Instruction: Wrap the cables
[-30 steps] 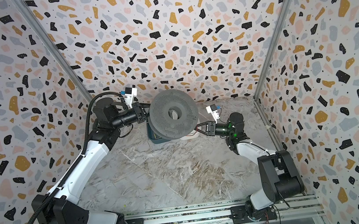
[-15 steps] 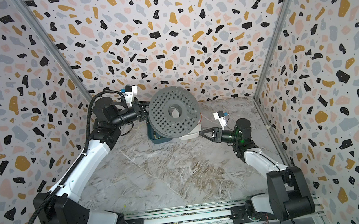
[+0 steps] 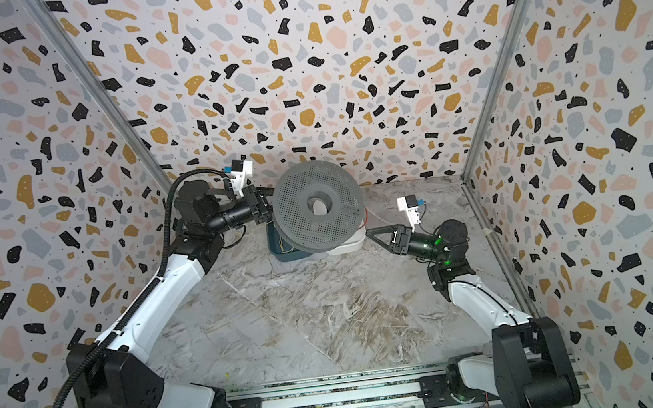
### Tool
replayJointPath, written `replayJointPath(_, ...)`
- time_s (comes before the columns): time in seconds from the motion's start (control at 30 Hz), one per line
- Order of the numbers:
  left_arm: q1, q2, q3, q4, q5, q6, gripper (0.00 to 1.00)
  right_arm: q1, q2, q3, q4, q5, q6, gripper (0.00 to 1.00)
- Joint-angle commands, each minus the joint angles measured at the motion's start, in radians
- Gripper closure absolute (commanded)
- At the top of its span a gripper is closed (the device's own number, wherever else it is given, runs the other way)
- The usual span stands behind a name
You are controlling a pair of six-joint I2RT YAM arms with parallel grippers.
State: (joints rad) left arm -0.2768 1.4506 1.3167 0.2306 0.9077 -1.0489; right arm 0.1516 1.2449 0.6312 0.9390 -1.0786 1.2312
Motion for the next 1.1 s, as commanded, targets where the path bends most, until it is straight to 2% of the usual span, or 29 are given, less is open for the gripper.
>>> replayJointPath(0.0,0.003,-0.009,0.001,0.133,0.018,-0.039,1.00,0.040,0.018,0.060,0.086,0.041,0.040,0.28)
replayJointPath(0.2,0.003,-0.004,-0.006,0.144,0.016,-0.045,1.00,0.105,0.092,0.096,0.160,0.111,0.078,0.29)
replayJointPath(0.4,0.003,0.003,-0.019,0.168,0.018,-0.056,1.00,0.141,0.160,0.128,0.209,0.170,0.106,0.36)
replayJointPath(0.9,0.007,0.020,-0.044,0.189,0.018,-0.076,1.00,0.182,0.268,0.113,0.372,0.238,0.179,0.82)
replayJointPath(1.07,0.016,0.018,-0.028,0.000,-0.005,0.053,1.00,0.181,0.279,0.109,0.381,0.241,0.187,1.00)
